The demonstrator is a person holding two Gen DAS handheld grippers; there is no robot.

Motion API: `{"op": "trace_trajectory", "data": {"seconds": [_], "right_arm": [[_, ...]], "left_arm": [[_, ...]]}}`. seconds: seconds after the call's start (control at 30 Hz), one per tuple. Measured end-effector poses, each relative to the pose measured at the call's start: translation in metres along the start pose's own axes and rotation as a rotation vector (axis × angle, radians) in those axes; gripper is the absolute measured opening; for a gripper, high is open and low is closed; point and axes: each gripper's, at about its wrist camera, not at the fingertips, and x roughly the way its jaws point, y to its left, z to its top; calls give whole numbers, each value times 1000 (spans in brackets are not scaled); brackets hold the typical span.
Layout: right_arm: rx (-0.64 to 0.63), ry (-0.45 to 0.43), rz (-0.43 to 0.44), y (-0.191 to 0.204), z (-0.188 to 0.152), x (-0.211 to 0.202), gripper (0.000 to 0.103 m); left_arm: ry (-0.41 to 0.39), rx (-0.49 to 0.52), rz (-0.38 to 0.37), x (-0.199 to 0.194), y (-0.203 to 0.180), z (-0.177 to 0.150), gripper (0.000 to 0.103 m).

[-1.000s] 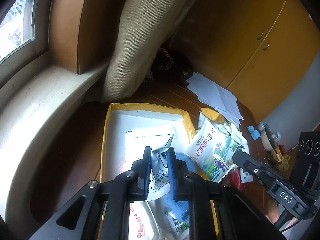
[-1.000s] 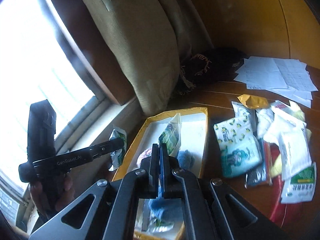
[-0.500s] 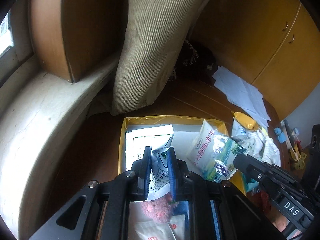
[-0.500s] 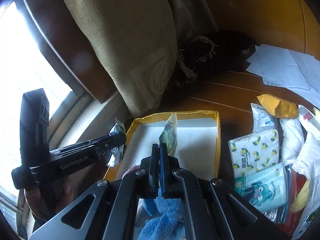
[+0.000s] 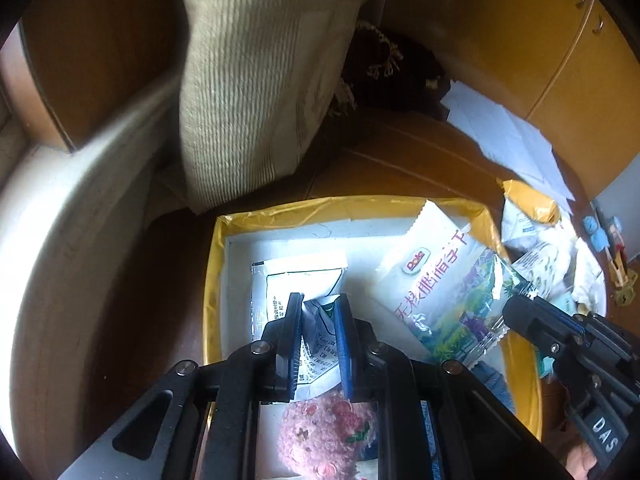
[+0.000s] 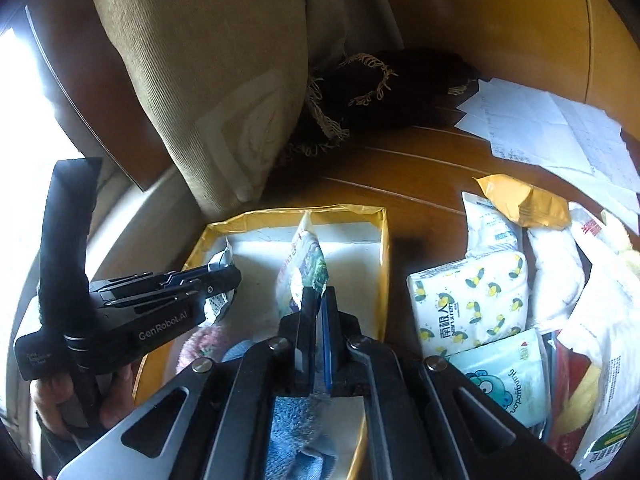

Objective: Organize soft objects

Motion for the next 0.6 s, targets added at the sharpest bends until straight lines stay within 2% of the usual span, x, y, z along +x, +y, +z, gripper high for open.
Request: {"op": "trace_trajectory", "data": {"seconds": [0.13, 0.17, 0.23, 0.27, 0.3, 0.33, 0.4, 0.53, 0.6], "right_arm": [[-40, 11, -42, 6, -3, 6, 5], [-45, 11, -48, 7, -4, 7, 6], [-45, 11, -38, 7, -5, 6, 10], [-43, 15, -35, 6, -5, 5, 13], [-44, 19, -24, 6, -6, 4, 24], [-42, 17, -10, 5, -6, 2, 39], [-32, -9, 4, 5, -8, -7, 54], [-26, -51, 48, 4, -18, -36, 56], [-19, -77, 78, 3, -32, -55, 63]], "left_arm": [[3, -14, -14, 4, 2, 0, 17], [6, -21, -29, 5, 4, -1, 21], [17, -47, -72, 6, 9, -1, 35], [20, -64, -97, 6, 12, -2, 51], [16, -84, -113, 4, 16, -3, 59], [5, -102, -118, 1, 19, -5, 59], [2, -120, -136, -5, 22, -8, 59], [-55, -120, -128, -38, 15, -26, 59], [-105, -115, -158, -63, 5, -42, 59]]}}
